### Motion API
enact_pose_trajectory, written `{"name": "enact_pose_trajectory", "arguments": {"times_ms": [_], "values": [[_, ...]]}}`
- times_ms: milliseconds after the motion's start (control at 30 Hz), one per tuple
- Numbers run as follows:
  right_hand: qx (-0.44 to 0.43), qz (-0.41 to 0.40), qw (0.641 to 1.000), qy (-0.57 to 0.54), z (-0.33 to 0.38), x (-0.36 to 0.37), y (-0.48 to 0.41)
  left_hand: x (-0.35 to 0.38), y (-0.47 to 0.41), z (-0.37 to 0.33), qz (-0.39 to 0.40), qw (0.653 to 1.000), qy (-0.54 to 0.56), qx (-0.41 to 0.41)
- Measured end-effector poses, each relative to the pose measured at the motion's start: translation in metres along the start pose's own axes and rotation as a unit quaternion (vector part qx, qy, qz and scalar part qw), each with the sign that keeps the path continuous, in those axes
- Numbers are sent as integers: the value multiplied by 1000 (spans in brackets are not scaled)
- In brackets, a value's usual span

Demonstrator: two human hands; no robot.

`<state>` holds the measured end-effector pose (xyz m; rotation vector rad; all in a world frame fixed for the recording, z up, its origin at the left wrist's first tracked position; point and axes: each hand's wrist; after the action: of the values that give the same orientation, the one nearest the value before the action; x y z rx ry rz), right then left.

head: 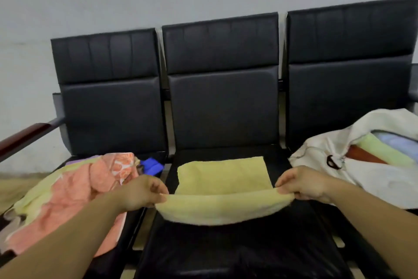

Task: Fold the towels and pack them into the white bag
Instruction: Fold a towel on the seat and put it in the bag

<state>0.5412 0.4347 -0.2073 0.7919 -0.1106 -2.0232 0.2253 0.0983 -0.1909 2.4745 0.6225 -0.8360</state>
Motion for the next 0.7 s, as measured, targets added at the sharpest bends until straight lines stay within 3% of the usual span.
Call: {"name": "enact_pose_trajectory", "arguments": {"times_ms": [233,433,700], "values": [[45,4,999,15,-33,31,-15,37,-19,38,-4,998,8,-58],[-7,-55,995,81,-39,44,-48,50,-51,40,-60,996,-37,-52],[-41,-115,988,96,-19,30,-97,32,-99,28,-117,993,24,-5]]}}
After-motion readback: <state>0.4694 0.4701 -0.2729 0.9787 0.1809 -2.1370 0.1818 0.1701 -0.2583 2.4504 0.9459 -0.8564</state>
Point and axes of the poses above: each hand's wrist, its own y-axis away from the middle knuckle, its own x-axis out of the palm, z = x × y, and after that the axes turned 2 degrees about y, right-handed
